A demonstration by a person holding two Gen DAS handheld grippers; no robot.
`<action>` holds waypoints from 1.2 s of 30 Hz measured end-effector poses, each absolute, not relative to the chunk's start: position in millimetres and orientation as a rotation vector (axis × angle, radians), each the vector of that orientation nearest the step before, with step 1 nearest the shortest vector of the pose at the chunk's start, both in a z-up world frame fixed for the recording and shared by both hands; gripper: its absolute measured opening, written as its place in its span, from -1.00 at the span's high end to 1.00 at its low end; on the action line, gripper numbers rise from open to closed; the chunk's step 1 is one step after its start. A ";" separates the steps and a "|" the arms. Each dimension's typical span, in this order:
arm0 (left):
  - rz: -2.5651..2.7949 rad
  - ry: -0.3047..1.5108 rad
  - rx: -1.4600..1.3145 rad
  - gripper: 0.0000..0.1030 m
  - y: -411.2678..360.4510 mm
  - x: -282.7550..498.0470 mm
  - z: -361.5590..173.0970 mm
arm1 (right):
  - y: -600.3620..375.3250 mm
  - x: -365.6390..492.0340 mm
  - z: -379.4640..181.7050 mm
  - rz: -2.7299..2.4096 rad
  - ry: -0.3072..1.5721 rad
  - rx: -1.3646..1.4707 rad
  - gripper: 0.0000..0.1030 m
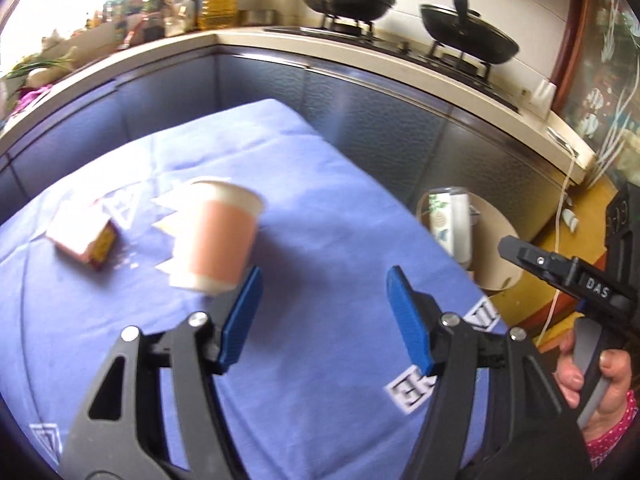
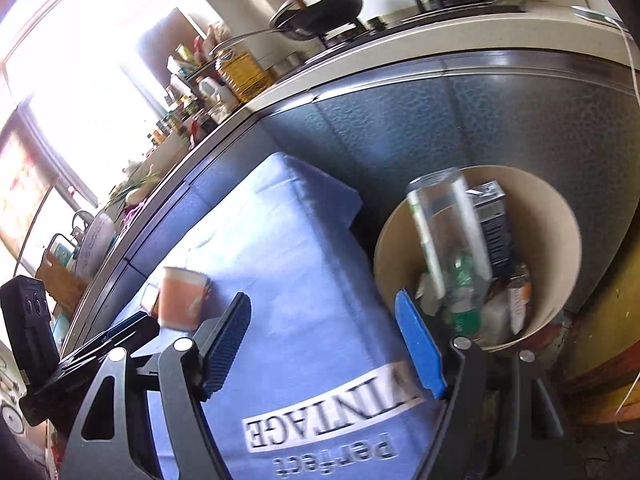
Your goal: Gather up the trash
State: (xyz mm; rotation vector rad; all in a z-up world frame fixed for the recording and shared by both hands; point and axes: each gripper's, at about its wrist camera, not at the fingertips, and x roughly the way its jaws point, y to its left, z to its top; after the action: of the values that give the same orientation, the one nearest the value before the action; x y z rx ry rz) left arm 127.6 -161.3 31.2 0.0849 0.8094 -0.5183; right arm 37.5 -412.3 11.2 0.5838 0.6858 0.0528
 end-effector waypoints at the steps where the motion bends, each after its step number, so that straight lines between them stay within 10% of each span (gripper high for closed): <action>1: -0.501 0.806 0.081 -0.21 -152.8 126.6 30.1 | -402.4 39.7 11.7 0.070 0.693 0.579 -0.42; 36: -0.015 0.783 -0.030 -0.21 76.8 117.1 -31.4 | -168.9 64.9 10.1 0.395 0.821 0.375 -0.42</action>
State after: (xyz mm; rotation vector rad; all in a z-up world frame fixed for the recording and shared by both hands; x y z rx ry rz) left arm 117.1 76.8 -31.4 -0.0304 0.7827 -0.0147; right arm 64.9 -168.9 10.1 0.3751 0.8207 0.3948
